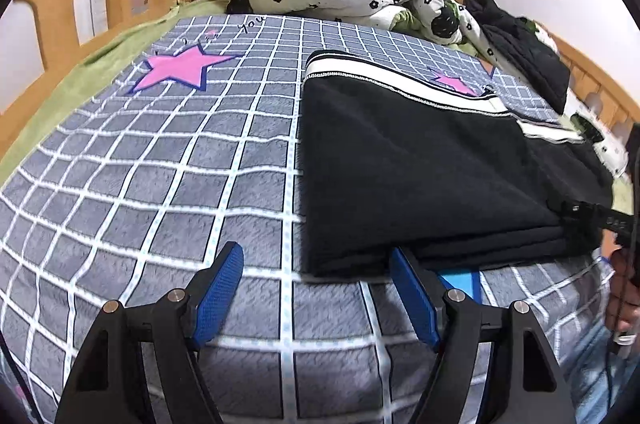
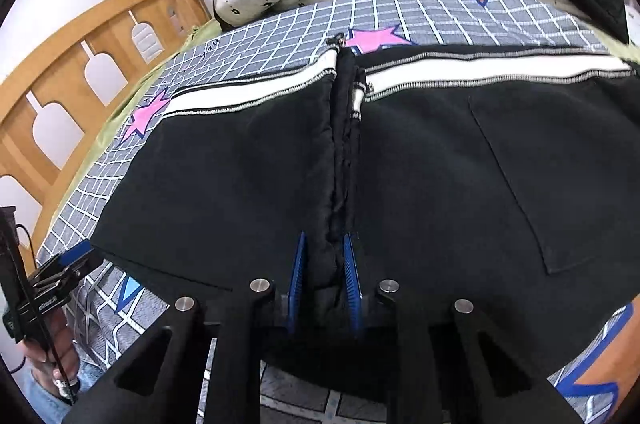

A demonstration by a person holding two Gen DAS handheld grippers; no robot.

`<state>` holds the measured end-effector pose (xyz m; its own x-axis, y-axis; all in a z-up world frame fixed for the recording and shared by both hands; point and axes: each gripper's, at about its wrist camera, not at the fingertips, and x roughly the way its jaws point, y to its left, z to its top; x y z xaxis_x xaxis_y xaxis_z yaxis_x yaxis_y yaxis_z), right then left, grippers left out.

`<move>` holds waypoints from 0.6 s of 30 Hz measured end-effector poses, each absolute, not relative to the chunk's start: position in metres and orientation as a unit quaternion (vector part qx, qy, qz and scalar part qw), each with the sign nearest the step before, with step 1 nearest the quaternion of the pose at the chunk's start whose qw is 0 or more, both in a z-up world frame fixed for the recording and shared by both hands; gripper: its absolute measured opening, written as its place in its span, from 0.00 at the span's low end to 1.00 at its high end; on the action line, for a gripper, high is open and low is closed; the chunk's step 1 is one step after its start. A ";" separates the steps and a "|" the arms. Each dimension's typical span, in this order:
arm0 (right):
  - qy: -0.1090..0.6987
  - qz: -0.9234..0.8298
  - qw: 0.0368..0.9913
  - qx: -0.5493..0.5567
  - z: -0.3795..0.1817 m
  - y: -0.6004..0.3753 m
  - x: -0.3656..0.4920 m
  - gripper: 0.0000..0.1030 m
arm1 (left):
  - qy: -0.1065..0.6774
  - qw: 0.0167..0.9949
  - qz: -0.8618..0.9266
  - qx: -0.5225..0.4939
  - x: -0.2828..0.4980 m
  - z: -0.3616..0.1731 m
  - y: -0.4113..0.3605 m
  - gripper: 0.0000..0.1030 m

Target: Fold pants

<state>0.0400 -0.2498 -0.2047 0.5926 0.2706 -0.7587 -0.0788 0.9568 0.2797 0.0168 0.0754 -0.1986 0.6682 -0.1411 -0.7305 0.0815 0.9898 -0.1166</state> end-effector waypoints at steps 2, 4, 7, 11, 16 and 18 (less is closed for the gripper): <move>0.440 0.099 0.886 0.106 -0.203 -0.249 0.038 0.18 | 0.396 0.915 -0.076 -0.032 0.013 -0.194 0.075 0.58; 0.434 0.099 0.888 0.115 -0.200 -0.250 0.032 0.17 | 0.387 0.918 -0.073 -0.039 0.006 -0.191 0.080 0.58; 0.447 0.094 0.883 0.108 -0.209 -0.246 0.030 0.18 | 0.400 0.910 -0.100 -0.040 0.003 -0.194 0.084 0.58; 0.442 0.105 0.889 0.057 -0.206 -0.237 0.025 0.22 | 0.378 0.918 -0.100 -0.066 -0.001 -0.177 0.087 0.58; 0.401 0.098 0.910 0.043 -0.183 -0.266 -0.002 0.32 | 0.384 0.917 -0.083 -0.066 0.030 -0.165 0.069 0.62; 0.383 0.071 0.920 0.042 -0.174 -0.286 -0.011 0.39 | 0.419 0.904 -0.074 -0.047 0.047 -0.181 0.055 0.62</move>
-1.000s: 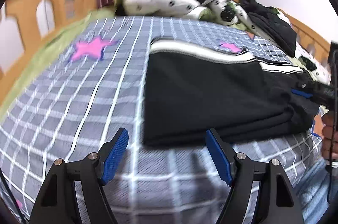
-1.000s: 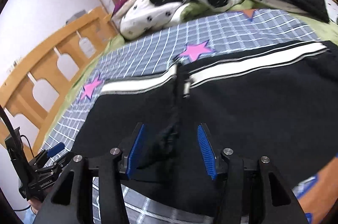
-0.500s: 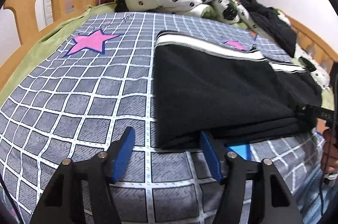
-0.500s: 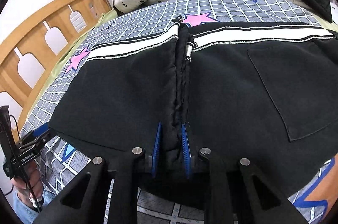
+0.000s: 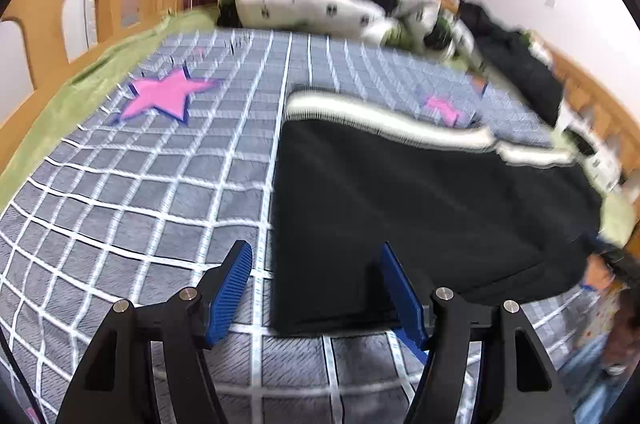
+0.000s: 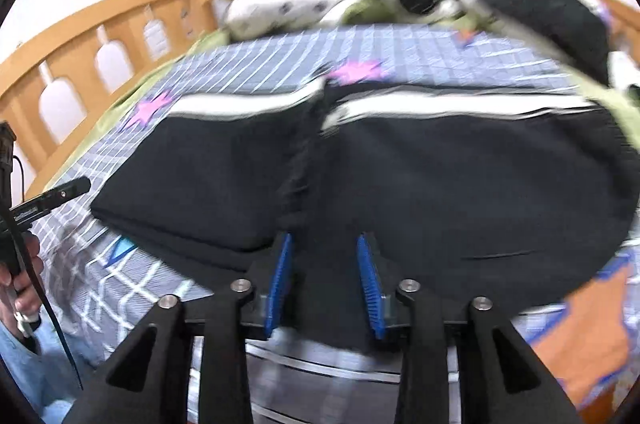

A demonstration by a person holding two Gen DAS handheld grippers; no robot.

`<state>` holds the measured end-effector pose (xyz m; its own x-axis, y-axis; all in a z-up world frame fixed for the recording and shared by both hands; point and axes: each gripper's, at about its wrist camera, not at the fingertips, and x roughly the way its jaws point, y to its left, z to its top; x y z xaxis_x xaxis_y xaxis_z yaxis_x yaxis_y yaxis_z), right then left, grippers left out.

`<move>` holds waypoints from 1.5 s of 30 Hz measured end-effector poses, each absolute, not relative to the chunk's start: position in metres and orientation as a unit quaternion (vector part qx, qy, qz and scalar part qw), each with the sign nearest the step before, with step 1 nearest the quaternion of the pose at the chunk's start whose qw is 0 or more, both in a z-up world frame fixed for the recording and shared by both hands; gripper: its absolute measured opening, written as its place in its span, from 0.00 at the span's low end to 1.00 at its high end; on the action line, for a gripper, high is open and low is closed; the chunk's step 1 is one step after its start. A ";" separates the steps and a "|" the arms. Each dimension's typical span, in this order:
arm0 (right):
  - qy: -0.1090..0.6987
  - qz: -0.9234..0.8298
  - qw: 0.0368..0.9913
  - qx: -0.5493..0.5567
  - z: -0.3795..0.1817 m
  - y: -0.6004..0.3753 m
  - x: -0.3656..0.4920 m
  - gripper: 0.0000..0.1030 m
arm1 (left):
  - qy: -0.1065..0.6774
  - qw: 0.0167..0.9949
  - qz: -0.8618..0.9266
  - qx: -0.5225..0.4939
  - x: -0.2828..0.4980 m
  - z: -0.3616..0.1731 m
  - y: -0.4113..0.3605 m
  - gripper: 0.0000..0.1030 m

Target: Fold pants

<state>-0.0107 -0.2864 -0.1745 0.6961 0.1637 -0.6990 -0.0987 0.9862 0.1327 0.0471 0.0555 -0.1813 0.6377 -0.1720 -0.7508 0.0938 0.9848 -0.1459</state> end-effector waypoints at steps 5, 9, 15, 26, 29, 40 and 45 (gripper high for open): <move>0.356 -0.052 0.930 0.070 -0.162 -0.370 -0.033 0.52 | 0.458 0.883 -0.098 -0.033 0.054 -0.205 0.048 0.65; 0.355 -0.136 0.918 0.115 -0.168 -0.448 -0.041 0.57 | 0.452 0.884 -0.097 -0.075 0.065 -0.194 0.065 0.65; 0.382 -0.152 0.888 0.204 -0.200 -0.523 -0.011 0.57 | 0.479 0.867 -0.101 -0.095 0.108 -0.199 0.068 0.63; 0.373 -0.169 0.881 0.235 -0.216 -0.550 0.053 0.29 | 0.478 0.864 -0.098 -0.125 0.150 -0.194 0.059 0.10; 0.315 -0.163 0.916 0.186 -0.183 -0.528 0.042 0.17 | 0.422 0.892 -0.112 -0.120 0.141 -0.156 0.053 0.10; 0.206 -0.106 0.968 0.095 -0.040 -0.418 0.047 0.13 | 0.352 0.920 -0.110 -0.134 0.140 -0.075 0.114 0.10; 0.198 -0.034 0.974 0.104 -0.044 -0.376 0.051 0.13 | 0.367 0.919 -0.063 -0.128 0.129 -0.084 0.182 0.10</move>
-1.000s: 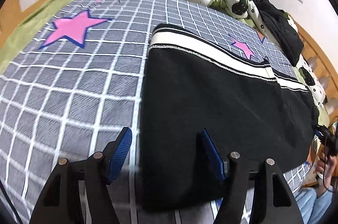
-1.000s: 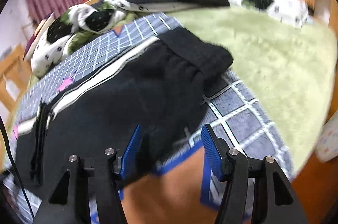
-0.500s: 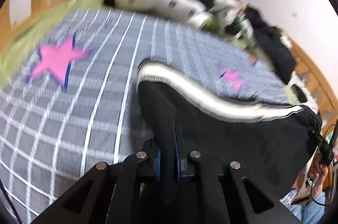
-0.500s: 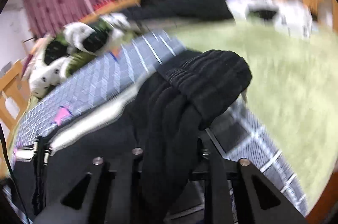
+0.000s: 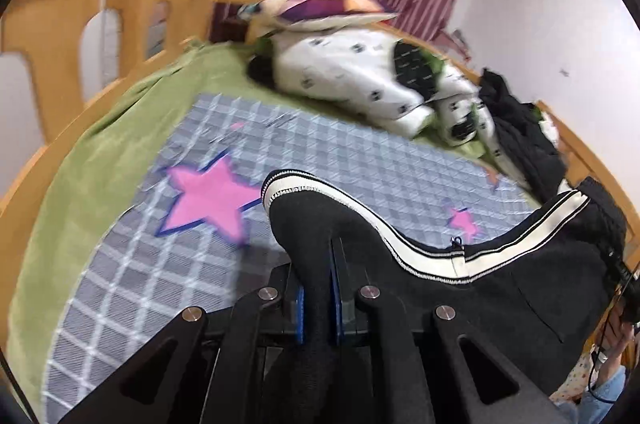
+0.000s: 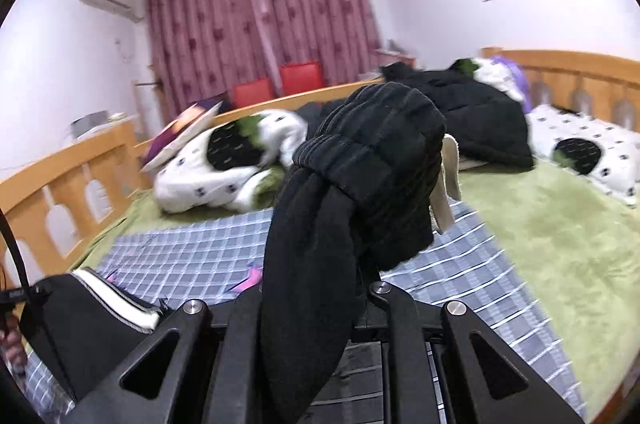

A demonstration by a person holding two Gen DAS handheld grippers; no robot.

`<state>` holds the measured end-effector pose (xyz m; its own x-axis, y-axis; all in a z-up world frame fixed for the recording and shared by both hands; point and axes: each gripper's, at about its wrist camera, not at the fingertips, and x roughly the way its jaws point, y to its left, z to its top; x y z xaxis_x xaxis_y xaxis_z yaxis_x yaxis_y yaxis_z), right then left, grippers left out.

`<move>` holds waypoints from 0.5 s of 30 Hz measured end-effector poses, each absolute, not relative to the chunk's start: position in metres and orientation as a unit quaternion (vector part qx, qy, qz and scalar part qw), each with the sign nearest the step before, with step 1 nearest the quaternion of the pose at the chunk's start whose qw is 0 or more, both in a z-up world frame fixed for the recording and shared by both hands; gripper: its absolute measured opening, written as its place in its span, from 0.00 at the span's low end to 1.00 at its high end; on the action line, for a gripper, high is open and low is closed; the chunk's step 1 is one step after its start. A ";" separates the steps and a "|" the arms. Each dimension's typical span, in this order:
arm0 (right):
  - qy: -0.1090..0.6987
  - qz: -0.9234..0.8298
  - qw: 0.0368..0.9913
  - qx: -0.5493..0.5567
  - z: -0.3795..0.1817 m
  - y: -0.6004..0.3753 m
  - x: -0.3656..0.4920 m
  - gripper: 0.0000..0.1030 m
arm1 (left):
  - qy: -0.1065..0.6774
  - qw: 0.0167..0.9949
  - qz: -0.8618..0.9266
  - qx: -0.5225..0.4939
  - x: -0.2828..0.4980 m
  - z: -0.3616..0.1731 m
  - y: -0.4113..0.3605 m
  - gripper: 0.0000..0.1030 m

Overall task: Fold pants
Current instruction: 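Lay the cuff end onto the stacked legs and open the right gripper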

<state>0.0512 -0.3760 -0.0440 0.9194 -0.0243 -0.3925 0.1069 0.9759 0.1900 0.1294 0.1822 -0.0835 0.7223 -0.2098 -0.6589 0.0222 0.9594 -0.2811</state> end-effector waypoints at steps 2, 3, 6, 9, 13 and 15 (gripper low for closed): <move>0.233 -0.024 0.966 0.106 -0.068 -0.368 0.062 0.14 | 0.393 0.910 -0.049 -0.122 0.127 -0.110 0.198 0.10; 0.265 -0.021 0.958 0.112 -0.090 -0.366 0.071 0.14 | 0.413 0.901 -0.046 -0.123 0.127 -0.128 0.204 0.10; 0.336 -0.059 0.935 0.094 -0.146 -0.366 0.083 0.17 | 0.452 0.883 -0.022 -0.123 0.121 -0.176 0.214 0.14; 0.405 -0.090 0.905 0.098 -0.195 -0.382 0.082 0.27 | 0.470 0.871 -0.013 -0.143 0.116 -0.203 0.222 0.31; 0.430 -0.082 0.889 0.132 -0.208 -0.401 0.059 0.45 | 0.462 0.876 -0.008 -0.140 0.107 -0.194 0.223 0.38; 0.428 -0.098 0.893 0.102 -0.196 -0.399 0.046 0.47 | 0.446 0.886 -0.007 -0.129 0.096 -0.183 0.222 0.38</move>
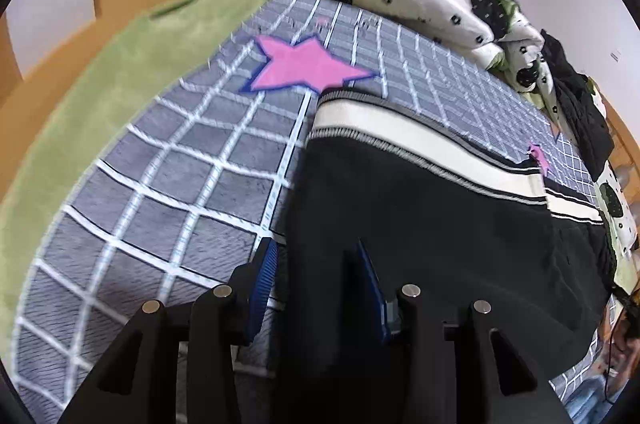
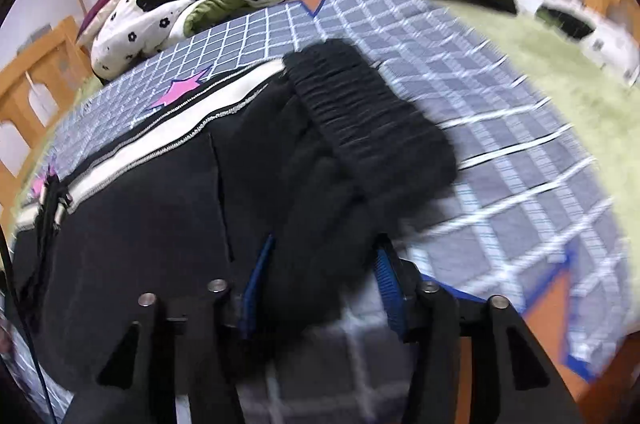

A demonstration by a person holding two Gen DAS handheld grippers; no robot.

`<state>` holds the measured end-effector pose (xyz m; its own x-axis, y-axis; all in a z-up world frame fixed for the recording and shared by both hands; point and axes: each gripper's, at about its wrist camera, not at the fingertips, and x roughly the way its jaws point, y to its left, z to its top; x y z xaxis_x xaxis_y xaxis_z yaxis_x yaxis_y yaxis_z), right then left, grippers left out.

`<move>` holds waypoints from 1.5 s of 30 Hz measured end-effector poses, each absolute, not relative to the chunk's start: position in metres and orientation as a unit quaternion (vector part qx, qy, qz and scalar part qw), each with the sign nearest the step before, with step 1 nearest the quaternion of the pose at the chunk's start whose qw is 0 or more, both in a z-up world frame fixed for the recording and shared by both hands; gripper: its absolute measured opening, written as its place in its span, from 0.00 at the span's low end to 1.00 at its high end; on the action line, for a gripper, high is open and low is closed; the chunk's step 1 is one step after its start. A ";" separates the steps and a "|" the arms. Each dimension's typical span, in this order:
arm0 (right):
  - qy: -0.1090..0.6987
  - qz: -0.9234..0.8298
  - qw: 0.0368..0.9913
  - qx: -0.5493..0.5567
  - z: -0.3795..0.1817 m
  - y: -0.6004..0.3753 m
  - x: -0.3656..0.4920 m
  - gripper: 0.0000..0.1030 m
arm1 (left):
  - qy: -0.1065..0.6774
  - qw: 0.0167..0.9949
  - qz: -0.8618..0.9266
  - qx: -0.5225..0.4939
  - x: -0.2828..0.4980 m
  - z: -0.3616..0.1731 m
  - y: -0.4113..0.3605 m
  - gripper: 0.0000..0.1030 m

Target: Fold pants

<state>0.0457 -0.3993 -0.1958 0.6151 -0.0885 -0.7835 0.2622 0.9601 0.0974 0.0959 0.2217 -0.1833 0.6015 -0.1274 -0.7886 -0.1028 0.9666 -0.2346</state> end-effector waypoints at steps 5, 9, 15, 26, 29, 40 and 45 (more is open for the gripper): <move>0.402 -0.108 0.907 0.054 -0.155 -0.385 0.011 0.46 | 0.405 0.901 -0.050 -0.144 0.070 -0.165 0.222 0.58; 0.380 -0.045 0.923 0.050 -0.126 -0.332 0.012 0.46 | 0.436 0.893 -0.046 -0.104 0.059 -0.190 0.202 0.58; 0.376 0.066 0.924 0.023 -0.130 -0.206 0.046 0.44 | 0.432 0.893 -0.047 -0.118 0.041 -0.190 0.215 0.58; 0.392 0.126 0.909 -0.062 -0.171 -0.057 0.105 0.28 | 0.419 0.887 -0.050 -0.187 0.022 -0.197 0.260 0.58; 0.412 0.122 0.901 -0.062 -0.186 -0.050 0.117 0.11 | 0.415 0.889 -0.054 -0.183 0.021 -0.198 0.258 0.58; 0.423 0.106 0.899 -0.028 -0.189 -0.068 0.124 0.05 | 0.414 0.872 -0.102 -0.242 0.017 -0.202 0.268 0.58; 0.424 0.119 0.898 0.008 -0.177 -0.085 0.095 0.13 | 0.423 0.855 -0.133 -0.270 0.014 -0.211 0.263 0.58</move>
<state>0.0947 -0.0846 -0.1772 0.6120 0.2196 -0.7598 -0.2068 0.9717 0.1142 0.0143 0.2630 -0.2111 0.6067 -0.4552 -0.6517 -0.0011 0.8193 -0.5733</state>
